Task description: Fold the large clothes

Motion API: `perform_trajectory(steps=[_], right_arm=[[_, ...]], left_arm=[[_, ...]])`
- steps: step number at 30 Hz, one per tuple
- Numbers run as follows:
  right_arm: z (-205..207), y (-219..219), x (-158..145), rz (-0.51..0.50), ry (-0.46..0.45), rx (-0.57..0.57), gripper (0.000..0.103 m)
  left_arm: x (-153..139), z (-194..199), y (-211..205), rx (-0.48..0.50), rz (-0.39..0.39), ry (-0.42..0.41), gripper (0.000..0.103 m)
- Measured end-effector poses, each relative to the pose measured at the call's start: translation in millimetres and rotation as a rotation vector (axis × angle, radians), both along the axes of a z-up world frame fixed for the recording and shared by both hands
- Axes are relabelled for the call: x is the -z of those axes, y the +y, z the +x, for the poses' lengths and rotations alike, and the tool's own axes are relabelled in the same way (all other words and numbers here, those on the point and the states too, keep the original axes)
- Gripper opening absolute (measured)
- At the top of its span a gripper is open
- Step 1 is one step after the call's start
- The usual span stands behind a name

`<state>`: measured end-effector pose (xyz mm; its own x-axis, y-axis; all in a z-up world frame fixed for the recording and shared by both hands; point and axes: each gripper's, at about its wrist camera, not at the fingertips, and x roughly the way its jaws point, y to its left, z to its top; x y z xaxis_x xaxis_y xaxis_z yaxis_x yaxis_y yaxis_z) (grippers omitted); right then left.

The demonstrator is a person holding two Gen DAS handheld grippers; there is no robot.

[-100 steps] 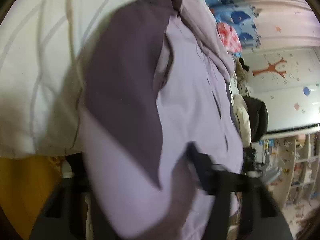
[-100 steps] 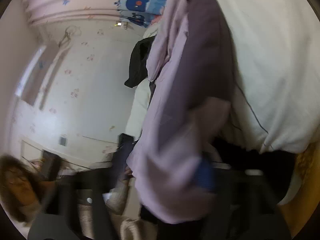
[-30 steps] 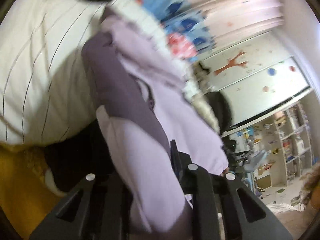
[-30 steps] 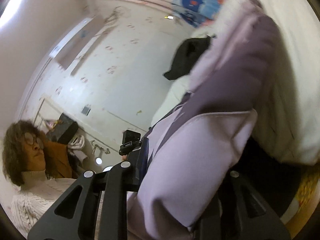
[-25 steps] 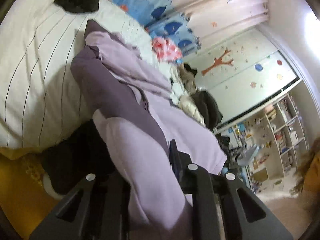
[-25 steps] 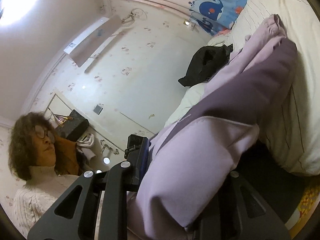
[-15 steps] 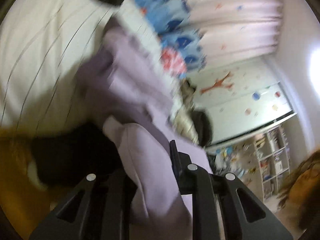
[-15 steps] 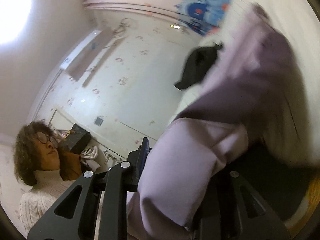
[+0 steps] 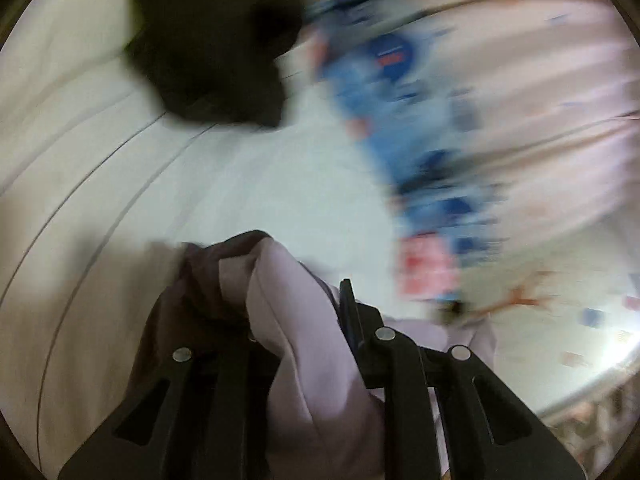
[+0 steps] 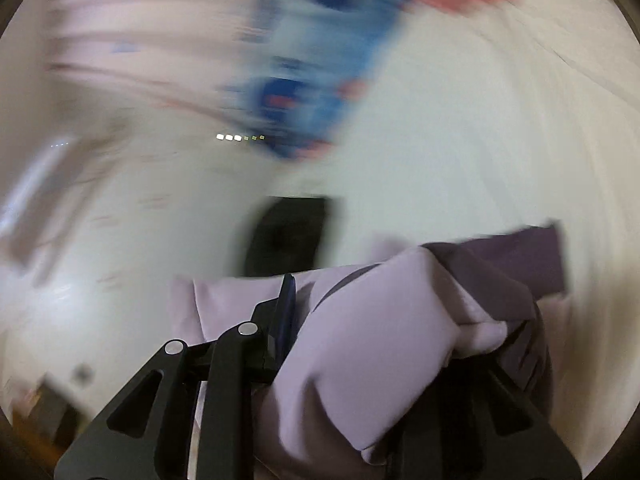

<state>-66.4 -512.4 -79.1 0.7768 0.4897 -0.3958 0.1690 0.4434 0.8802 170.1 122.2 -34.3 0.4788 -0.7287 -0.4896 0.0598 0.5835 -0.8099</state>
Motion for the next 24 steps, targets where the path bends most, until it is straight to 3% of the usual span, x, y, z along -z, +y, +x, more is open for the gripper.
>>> perform_trajectory(steps=[1, 2, 5, 8, 11, 13, 16, 18, 19, 22, 24], right_arm=[[7, -6, 31, 0.099, -0.025, 0.000, 0.020], [5, -11, 36, 0.131, -0.059, 0.009, 0.020], [2, -11, 29, 0.085, -0.077, -0.027, 0.021], [-2, -17, 23, 0.150, -0.065, -0.039, 0.025], [-4, -30, 14, 0.274, -0.089, -0.024, 0.043], [-10, -28, -5, 0.324, -0.141, -0.004, 0.066], [-19, -23, -33, 0.342, -0.211, 0.041, 0.092], [-30, -27, -47, 0.382, -0.266, 0.074, 0.096], [-37, -28, -55, 0.374, -0.272, 0.092, 0.096], [-56, -26, -87, 0.211, -0.242, 0.083, 0.096], [-64, -16, -109, 0.100, -0.231, 0.067, 0.096]], left_arm=[[43, 14, -15, 0.015, -0.004, 0.069, 0.021], [64, 15, -16, 0.011, -0.045, 0.076, 0.021], [73, 9, -10, 0.005, -0.068, 0.030, 0.021], [69, 6, -1, 0.046, -0.083, 0.064, 0.023], [45, 12, 20, 0.046, -0.170, 0.150, 0.028], [22, 11, 25, 0.036, -0.240, 0.135, 0.032], [-16, -1, 24, 0.052, -0.254, 0.091, 0.038], [-26, -9, 28, 0.055, -0.301, 0.085, 0.048], [-29, -13, 31, 0.045, -0.326, 0.099, 0.054], [-33, -18, 40, 0.020, -0.339, 0.145, 0.067], [-43, -23, 35, 0.031, -0.218, 0.134, 0.067]])
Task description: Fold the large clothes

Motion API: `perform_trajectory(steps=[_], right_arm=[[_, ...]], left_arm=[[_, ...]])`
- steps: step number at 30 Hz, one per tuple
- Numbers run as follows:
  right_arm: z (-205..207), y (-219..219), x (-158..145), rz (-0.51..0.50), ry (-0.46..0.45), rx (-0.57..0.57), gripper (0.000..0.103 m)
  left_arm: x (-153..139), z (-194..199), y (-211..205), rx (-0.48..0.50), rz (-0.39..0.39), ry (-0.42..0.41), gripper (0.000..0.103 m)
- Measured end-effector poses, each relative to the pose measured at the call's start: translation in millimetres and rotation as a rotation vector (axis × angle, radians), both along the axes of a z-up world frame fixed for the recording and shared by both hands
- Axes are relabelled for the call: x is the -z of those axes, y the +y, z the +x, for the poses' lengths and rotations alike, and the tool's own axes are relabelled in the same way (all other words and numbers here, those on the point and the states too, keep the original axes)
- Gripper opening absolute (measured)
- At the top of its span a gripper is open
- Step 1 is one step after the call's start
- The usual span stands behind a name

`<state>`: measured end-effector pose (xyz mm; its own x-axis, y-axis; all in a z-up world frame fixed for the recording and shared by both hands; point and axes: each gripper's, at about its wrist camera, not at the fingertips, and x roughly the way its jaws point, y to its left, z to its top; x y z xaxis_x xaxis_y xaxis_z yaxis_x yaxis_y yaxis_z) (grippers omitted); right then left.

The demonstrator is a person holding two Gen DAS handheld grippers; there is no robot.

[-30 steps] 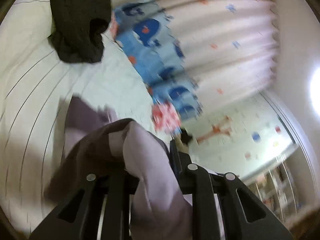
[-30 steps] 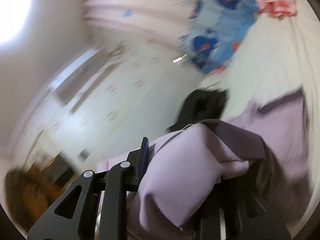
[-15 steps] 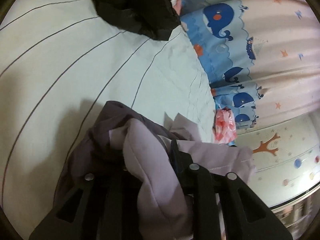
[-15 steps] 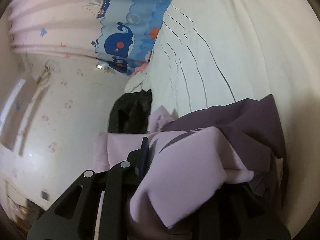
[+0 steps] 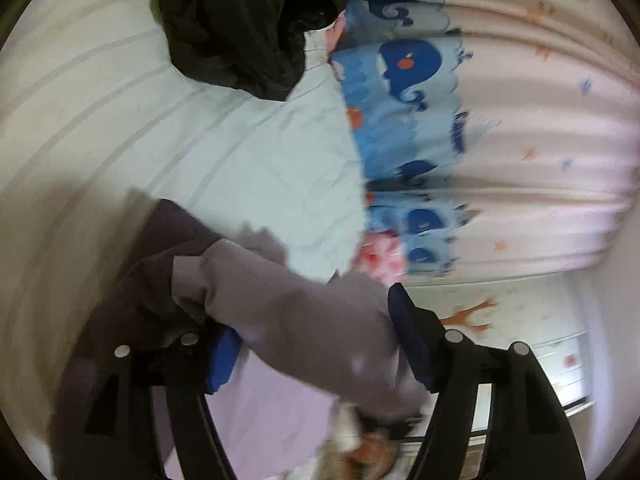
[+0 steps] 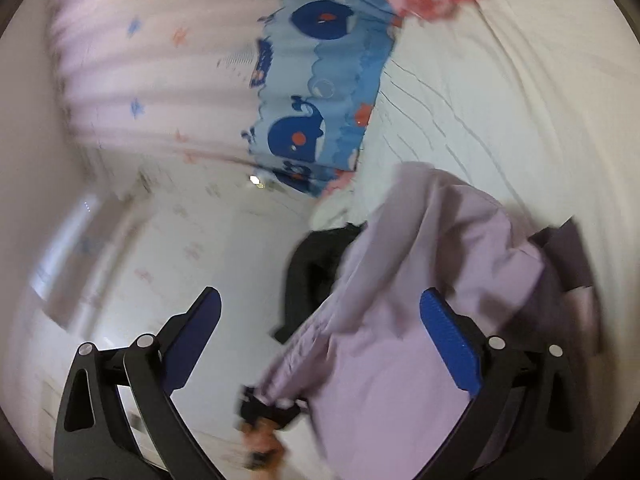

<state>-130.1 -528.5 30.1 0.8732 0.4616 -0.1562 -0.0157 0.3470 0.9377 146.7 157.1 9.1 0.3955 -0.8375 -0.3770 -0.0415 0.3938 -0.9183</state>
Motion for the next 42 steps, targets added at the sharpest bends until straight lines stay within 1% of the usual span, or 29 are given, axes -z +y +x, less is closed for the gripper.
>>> perform_trajectory(steps=[2, 3, 4, 5, 6, 8, 10, 12, 13, 15, 17, 18, 20, 21, 22, 23, 24, 25, 26, 27, 29, 31, 32, 33, 36, 38, 39, 40, 42], right_arm=[[-11, 18, -27, -0.159, 0.025, -0.006, 0.096], [-19, 30, -36, -0.235, 0.032, -0.015, 0.096], [-19, 42, -45, -0.291, 0.040, -0.023, 0.096], [-20, 53, -51, -0.348, 0.053, -0.028, 0.096], [-20, 64, -55, -0.403, 0.067, -0.031, 0.096], [-19, 92, -61, -0.517, 0.085, -0.035, 0.096], [-20, 112, -65, -0.617, 0.096, -0.024, 0.096], [-9, 128, -71, -0.688, 0.103, -0.008, 0.096], [1, 136, -75, -0.741, 0.115, 0.014, 0.096], [27, 148, -80, -0.841, 0.140, 0.054, 0.096], [70, 163, -78, -0.973, 0.155, 0.066, 0.096], [86, 166, -74, -1.005, 0.160, 0.063, 0.096], [136, 173, -46, -1.139, 0.198, 0.056, 0.096], [151, 172, -31, -1.166, 0.218, 0.047, 0.096], [174, 167, 8, -1.211, 0.316, 0.020, 0.096], [183, 158, 43, -1.212, 0.407, -0.007, 0.096], [184, 149, 65, -1.178, 0.448, -0.028, 0.095], [178, 133, 92, -1.047, 0.445, -0.050, 0.094], [166, 121, 100, -0.961, 0.413, -0.018, 0.094], [155, 115, 99, -0.925, 0.378, 0.025, 0.093], [157, 123, 101, -0.975, 0.405, 0.002, 0.093], [170, 131, 101, -1.035, 0.473, -0.046, 0.093], [175, 135, 95, -1.058, 0.495, -0.052, 0.093], [178, 135, 87, -1.076, 0.492, -0.037, 0.093], [178, 143, 51, -1.092, 0.386, 0.055, 0.094], [183, 141, 47, -1.115, 0.379, 0.097, 0.096], [189, 134, 50, -1.115, 0.399, 0.104, 0.096], [197, 126, 66, -1.105, 0.453, 0.098, 0.096], [206, 111, 102, -1.023, 0.544, 0.034, 0.096]], left_arm=[[-12, -10, -9, 0.021, 0.115, -0.052, 0.069], [-25, -20, -16, 0.039, 0.204, -0.107, 0.076], [-34, -28, -21, 0.059, 0.252, -0.153, 0.081], [-39, -34, -23, 0.063, 0.279, -0.176, 0.081], [-49, -45, -29, 0.059, 0.353, -0.217, 0.082], [-68, -67, -45, 0.037, 0.545, -0.330, 0.083], [-86, -90, -65, 0.021, 0.698, -0.472, 0.086], [-93, -103, -82, 0.032, 0.723, -0.561, 0.092], [-94, -104, -90, 0.036, 0.736, -0.588, 0.092], [-91, -97, -104, 0.029, 0.780, -0.607, 0.092], [-77, -72, -122, 0.015, 0.810, -0.596, 0.092], [-72, -62, -129, 0.005, 0.817, -0.586, 0.092], [-55, -40, -141, -0.032, 0.851, -0.563, 0.092], [-44, -30, -147, -0.045, 0.859, -0.553, 0.092], [-33, -23, -153, -0.051, 0.864, -0.540, 0.092], [-23, -18, -157, -0.052, 0.871, -0.526, 0.092], [-10, -13, -161, -0.049, 0.884, -0.506, 0.092], [10, -5, -165, -0.033, 0.886, -0.474, 0.092], [21, -2, -168, -0.022, 0.875, -0.461, 0.092], [28, -3, -171, -0.022, 0.888, -0.460, 0.092], [39, -5, -184, -0.015, 0.966, -0.477, 0.093], [35, -10, -190, -0.027, 1.032, -0.495, 0.092], [29, -15, -192, -0.036, 1.056, -0.520, 0.092], [19, -23, -193, -0.055, 1.081, -0.570, 0.092], [1, -43, -192, -0.095, 1.119, -0.679, 0.094], [1, -45, -194, -0.094, 1.136, -0.708, 0.094], [3, -44, -193, -0.090, 1.135, -0.706, 0.094], [7, -42, -192, -0.088, 1.132, -0.698, 0.094], [12, -38, -189, -0.086, 1.107, -0.674, 0.094]])
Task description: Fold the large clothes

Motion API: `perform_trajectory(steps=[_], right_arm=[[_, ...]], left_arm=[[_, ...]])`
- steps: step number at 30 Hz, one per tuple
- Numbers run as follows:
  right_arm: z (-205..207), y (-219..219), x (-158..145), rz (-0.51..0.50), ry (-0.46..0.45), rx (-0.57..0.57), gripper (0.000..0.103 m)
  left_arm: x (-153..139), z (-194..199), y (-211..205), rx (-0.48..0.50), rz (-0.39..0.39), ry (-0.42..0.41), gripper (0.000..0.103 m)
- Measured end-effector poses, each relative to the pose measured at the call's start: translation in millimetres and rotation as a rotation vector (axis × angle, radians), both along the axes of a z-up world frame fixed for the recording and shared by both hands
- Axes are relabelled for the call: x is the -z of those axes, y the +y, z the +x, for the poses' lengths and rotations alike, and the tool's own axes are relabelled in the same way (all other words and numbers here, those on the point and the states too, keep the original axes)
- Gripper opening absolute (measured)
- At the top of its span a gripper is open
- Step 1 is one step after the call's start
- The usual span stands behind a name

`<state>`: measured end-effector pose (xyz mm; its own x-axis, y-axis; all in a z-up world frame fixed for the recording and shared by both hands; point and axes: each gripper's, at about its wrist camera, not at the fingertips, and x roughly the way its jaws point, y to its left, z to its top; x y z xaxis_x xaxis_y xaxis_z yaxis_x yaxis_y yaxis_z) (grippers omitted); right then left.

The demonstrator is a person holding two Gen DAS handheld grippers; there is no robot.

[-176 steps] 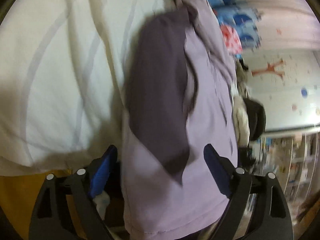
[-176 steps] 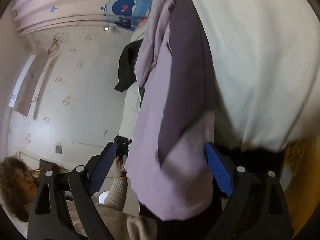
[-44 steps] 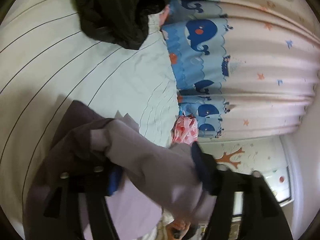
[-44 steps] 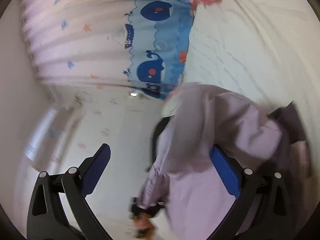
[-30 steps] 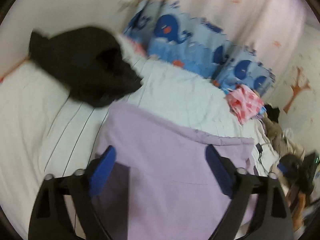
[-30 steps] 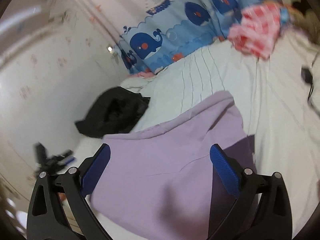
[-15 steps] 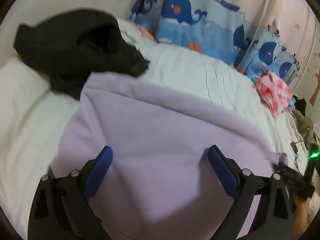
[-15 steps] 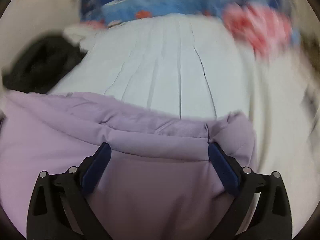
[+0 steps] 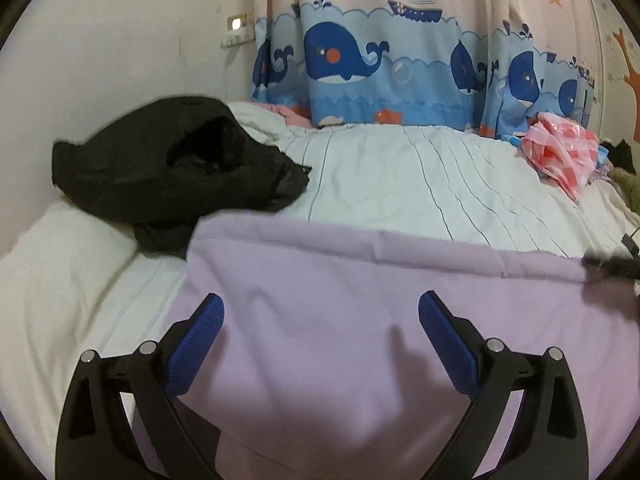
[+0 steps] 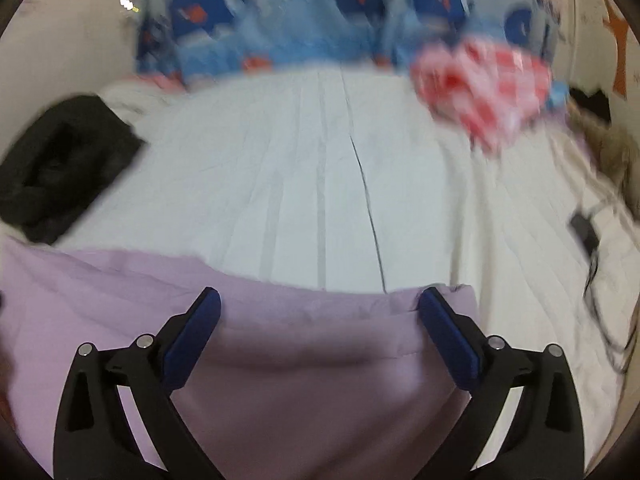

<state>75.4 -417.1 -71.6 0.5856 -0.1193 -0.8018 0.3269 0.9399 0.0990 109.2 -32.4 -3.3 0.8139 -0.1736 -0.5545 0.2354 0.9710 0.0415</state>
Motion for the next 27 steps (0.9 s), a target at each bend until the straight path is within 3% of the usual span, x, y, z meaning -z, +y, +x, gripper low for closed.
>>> perform_trajectory(steps=[1, 4, 10, 15, 18, 20, 23, 27], right_arm=[[4, -8, 16, 0.043, 0.014, 0.005, 0.096], [7, -9, 18, 0.031, -0.002, 0.005, 0.096], [-8, -19, 20, 0.119, -0.064, 0.007, 0.096], [-23, -21, -9, 0.156, -0.124, -0.002, 0.096], [-51, -13, -46, 0.100, -0.215, 0.012, 0.096], [-68, -3, -54, 0.032, -0.232, 0.009, 0.096], [-74, -4, -20, 0.024, -0.164, 0.027, 0.096], [-75, -12, -9, 0.056, -0.179, 0.040, 0.096]], left_arm=[[3, 3, 3, -0.006, -0.028, 0.013, 0.094], [7, -2, 5, -0.005, -0.043, -0.009, 0.094], [16, -8, 8, -0.011, -0.064, -0.029, 0.094], [21, -4, 10, -0.020, -0.059, 0.002, 0.094], [16, -6, 5, -0.006, -0.017, 0.006, 0.094], [6, -15, 7, -0.006, 0.014, -0.043, 0.094], [1, -22, 18, -0.049, 0.034, -0.090, 0.096], [25, -3, 41, -0.083, -0.030, 0.030, 0.096]])
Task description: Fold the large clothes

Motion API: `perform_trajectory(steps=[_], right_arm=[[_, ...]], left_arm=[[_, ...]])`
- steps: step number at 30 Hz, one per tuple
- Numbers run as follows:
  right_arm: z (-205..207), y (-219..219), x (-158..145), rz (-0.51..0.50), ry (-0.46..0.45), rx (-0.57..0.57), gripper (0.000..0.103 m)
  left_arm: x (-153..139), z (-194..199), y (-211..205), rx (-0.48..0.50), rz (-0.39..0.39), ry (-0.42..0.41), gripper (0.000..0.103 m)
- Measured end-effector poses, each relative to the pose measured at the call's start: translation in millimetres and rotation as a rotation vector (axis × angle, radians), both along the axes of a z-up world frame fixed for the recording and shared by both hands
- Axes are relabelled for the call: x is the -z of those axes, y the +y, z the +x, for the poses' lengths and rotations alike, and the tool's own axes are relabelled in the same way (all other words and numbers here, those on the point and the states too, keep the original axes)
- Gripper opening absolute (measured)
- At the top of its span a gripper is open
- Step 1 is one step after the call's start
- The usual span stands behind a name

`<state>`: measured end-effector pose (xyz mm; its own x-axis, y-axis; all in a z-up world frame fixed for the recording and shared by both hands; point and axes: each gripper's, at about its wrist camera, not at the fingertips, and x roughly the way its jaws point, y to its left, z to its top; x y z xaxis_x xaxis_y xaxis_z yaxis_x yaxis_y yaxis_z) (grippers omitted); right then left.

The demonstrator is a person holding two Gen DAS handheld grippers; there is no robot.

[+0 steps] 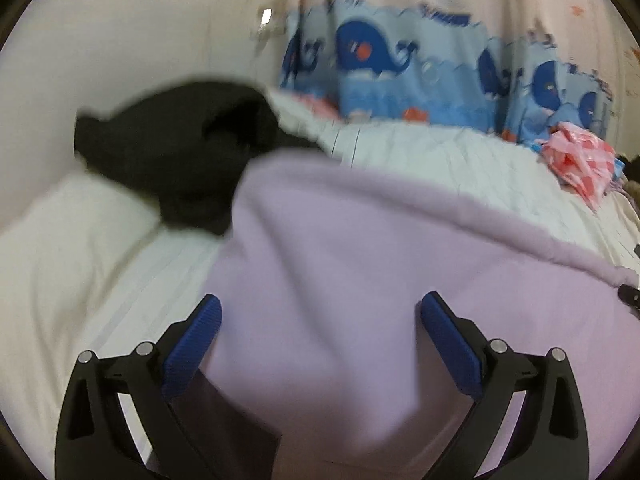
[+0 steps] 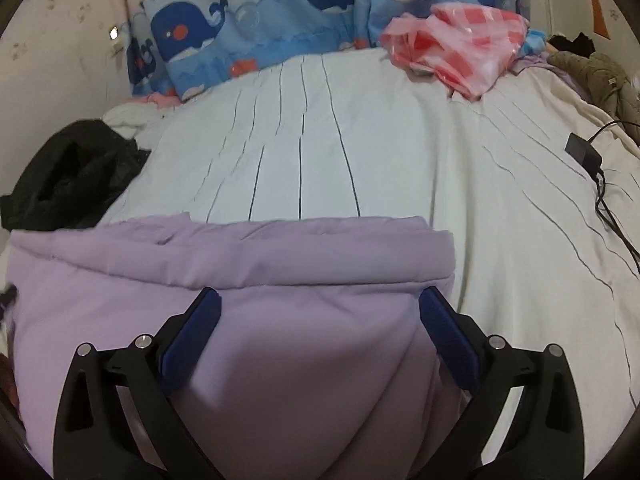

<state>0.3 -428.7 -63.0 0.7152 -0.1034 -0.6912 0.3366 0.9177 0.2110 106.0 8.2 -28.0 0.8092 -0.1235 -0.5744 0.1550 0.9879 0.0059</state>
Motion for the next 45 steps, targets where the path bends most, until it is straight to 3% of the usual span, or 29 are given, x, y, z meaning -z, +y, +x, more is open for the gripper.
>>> perform_trajectory(steps=[2, 4, 6, 9, 11, 13, 14, 16, 19, 20, 22, 24, 26, 27, 29, 31, 35, 40, 45], right_arm=[[2, -3, 1, 0.018, 0.020, -0.009, 0.096], [6, -6, -4, 0.054, 0.072, -0.022, 0.096], [-13, -2, -29, 0.048, 0.002, -0.012, 0.096], [-55, 22, -55, 0.002, -0.109, -0.035, 0.096], [-73, 36, -42, -0.086, -0.113, -0.046, 0.096], [-67, 32, 1, -0.045, -0.022, -0.043, 0.097], [-64, 31, 2, -0.048, -0.020, -0.039, 0.097], [-53, 35, -2, -0.082, 0.024, -0.041, 0.097], [-58, 33, -13, -0.058, 0.065, -0.066, 0.097], [-75, 35, -25, -0.058, 0.029, -0.057, 0.097], [-112, 45, -42, -0.085, -0.062, -0.072, 0.097], [-145, 58, -41, -0.159, -0.081, -0.083, 0.097], [-159, 62, -2, -0.174, 0.020, -0.108, 0.097], [-163, 56, 8, -0.129, 0.007, -0.134, 0.097], [-165, 44, -1, -0.049, 0.031, -0.120, 0.097], [-173, 34, -25, 0.028, 0.042, -0.088, 0.097], [-222, 16, -53, 0.220, -0.058, -0.100, 0.097], [-284, -13, -15, 0.545, -0.038, -0.028, 0.097], [-292, -5, 18, 0.639, -0.001, -0.024, 0.097]], left_arm=[[8, 8, 10, -0.010, -0.051, 0.049, 0.096], [7, 12, 9, -0.008, -0.039, 0.082, 0.096], [-3, 5, 11, 0.023, -0.020, 0.098, 0.096], [-20, -22, 25, 0.036, -0.036, 0.044, 0.096], [-16, -37, 36, 0.044, -0.024, 0.034, 0.096], [8, -31, 41, 0.053, -0.038, 0.115, 0.097], [25, -24, 45, 0.067, -0.084, 0.183, 0.097], [35, -17, 49, 0.057, -0.118, 0.227, 0.097], [30, -17, 49, 0.055, -0.088, 0.269, 0.097], [26, -24, 50, 0.056, -0.078, 0.278, 0.097], [11, -49, 60, 0.060, -0.079, 0.239, 0.097], [0, -77, 72, 0.072, -0.071, 0.165, 0.097], [12, -95, 82, 0.067, -0.031, 0.170, 0.097], [35, -94, 83, 0.090, -0.017, 0.255, 0.098], [51, -91, 96, 0.120, -0.110, 0.319, 0.098], [43, -92, 116, 0.063, -0.208, 0.393, 0.097], [12, -119, 137, 0.097, -0.301, 0.381, 0.097], [15, -146, 187, 0.086, -0.522, 0.482, 0.097], [30, -142, 192, 0.091, -0.669, 0.555, 0.097]])
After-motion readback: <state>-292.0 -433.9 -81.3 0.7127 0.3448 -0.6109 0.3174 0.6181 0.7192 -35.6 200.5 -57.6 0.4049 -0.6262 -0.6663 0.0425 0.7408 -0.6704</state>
